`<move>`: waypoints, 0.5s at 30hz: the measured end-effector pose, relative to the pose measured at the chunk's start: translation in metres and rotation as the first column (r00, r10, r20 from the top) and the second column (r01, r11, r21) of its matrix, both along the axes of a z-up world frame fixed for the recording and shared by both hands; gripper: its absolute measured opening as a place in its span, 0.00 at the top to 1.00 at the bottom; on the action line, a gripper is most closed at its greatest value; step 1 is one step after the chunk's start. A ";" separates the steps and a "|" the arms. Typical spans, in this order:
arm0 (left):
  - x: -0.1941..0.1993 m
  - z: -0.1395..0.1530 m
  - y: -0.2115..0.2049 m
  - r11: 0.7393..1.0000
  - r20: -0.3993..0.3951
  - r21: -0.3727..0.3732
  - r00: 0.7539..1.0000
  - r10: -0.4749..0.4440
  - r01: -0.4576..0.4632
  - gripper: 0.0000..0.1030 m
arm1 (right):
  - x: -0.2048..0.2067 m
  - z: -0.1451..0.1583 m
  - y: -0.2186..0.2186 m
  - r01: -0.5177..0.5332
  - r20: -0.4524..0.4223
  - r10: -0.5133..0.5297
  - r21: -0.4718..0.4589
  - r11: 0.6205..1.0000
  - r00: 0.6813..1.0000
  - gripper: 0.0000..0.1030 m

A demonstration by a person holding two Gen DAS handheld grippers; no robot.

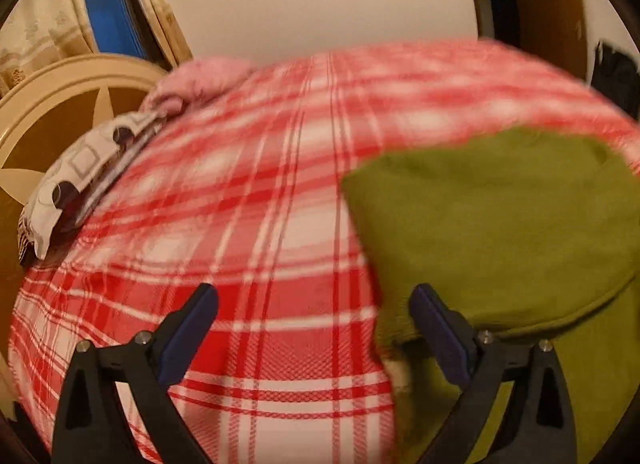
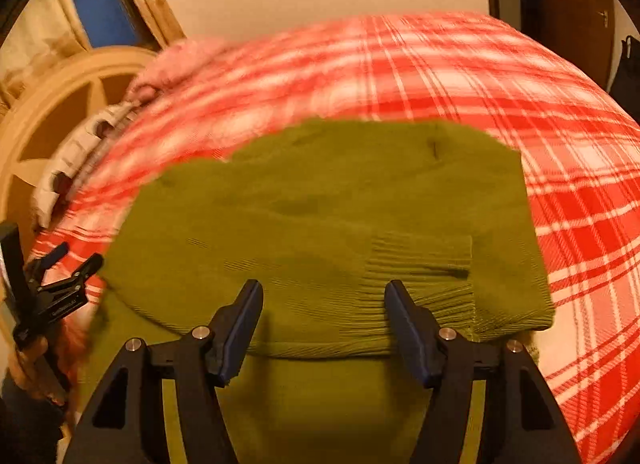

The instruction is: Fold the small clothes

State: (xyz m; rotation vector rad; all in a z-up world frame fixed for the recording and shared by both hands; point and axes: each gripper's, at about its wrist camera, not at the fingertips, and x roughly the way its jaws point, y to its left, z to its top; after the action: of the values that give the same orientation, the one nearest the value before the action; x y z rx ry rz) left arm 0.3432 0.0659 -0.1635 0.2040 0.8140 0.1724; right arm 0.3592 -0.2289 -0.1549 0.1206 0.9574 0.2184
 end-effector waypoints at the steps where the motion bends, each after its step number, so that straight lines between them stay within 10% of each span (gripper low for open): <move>1: 0.002 -0.011 0.000 1.000 -0.037 0.020 0.999 -0.005 0.006 0.02 | 0.002 -0.007 0.000 0.014 -0.014 -0.014 -0.009 1.000 1.000 0.38; 15: -0.023 0.001 0.016 0.994 0.012 -0.105 1.000 0.017 -0.015 0.00 | -0.022 0.002 -0.016 0.026 0.032 -0.026 -0.005 1.000 0.999 0.38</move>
State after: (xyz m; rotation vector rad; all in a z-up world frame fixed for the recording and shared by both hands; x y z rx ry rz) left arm 0.3198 0.0817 -0.1629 0.0975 0.8100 0.1456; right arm 0.3368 -0.2452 -0.1527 0.1238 0.9241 0.1931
